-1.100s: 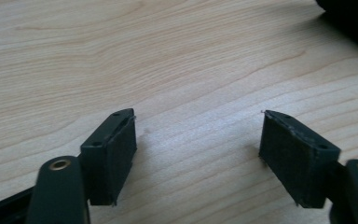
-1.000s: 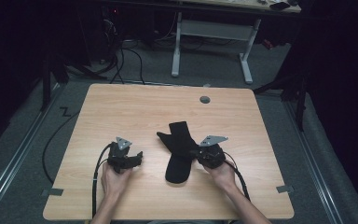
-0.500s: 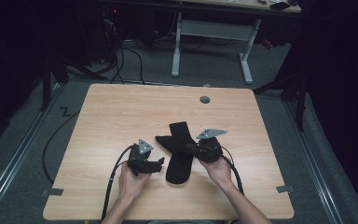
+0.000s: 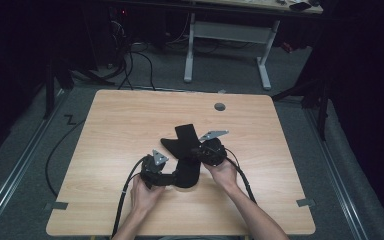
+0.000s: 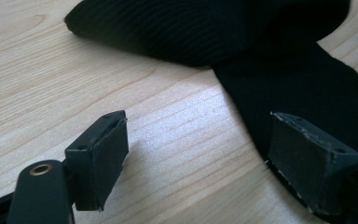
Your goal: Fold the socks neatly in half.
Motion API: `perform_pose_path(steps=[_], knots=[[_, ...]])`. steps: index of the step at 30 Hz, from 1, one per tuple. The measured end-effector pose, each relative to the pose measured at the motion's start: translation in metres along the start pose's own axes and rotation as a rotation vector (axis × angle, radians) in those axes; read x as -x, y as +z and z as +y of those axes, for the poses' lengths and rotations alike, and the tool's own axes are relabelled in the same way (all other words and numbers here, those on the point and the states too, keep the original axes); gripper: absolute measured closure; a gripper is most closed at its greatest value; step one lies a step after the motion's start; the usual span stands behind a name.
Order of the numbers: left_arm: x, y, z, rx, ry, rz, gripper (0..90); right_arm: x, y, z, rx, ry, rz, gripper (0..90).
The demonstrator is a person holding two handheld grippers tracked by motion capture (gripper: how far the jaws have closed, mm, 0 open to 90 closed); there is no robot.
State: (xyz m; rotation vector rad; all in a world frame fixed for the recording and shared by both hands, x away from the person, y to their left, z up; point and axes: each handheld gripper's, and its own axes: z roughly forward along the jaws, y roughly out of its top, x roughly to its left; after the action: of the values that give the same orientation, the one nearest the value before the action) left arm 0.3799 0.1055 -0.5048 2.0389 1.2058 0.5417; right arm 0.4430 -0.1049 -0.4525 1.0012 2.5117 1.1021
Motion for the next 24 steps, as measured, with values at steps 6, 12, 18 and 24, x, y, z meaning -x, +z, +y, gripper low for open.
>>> perform_pose_path(steps=[6,12,18,24], knots=[[0.006,0.003,0.001,0.0,0.031,0.01,20.8,-0.003,-0.013,-0.005,0.018,-0.006,0.006,88.6],[0.01,0.003,-0.001,0.021,0.038,-0.006,21.9,-0.007,-0.026,0.002,0.044,-0.002,0.009,88.7],[0.012,0.003,-0.001,0.025,0.051,0.001,22.4,-0.007,-0.021,0.016,0.036,0.003,0.003,88.7],[0.01,0.004,-0.001,0.019,0.033,-0.014,22.3,0.001,0.011,0.024,-0.018,0.034,-0.012,86.8]])
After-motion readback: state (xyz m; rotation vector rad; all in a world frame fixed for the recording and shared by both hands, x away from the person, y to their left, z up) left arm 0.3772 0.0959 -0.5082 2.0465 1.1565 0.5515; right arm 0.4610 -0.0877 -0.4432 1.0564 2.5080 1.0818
